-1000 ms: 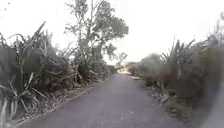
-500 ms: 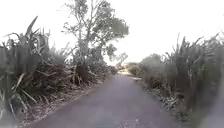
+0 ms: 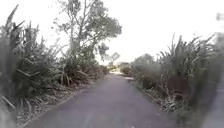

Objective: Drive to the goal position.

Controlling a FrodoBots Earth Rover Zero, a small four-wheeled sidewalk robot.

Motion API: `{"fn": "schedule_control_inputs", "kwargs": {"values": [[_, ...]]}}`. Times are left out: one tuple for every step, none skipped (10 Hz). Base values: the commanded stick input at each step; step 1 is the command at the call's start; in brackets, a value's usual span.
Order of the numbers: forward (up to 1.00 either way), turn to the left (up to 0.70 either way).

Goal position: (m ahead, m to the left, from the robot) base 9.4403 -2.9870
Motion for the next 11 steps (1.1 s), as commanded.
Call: {"fn": "schedule_control_inputs", "kwargs": {"values": [[0.50, 0.01], [0.50, 0.01], [0.50, 0.01], [0.50, 0.01], [0.50, 0.01], [0.50, 0.01], [0.50, 0.01], [0.50, 0.01], [0.50, 0.01], [0.50, 0.01], [0.50, 0.01]]}}
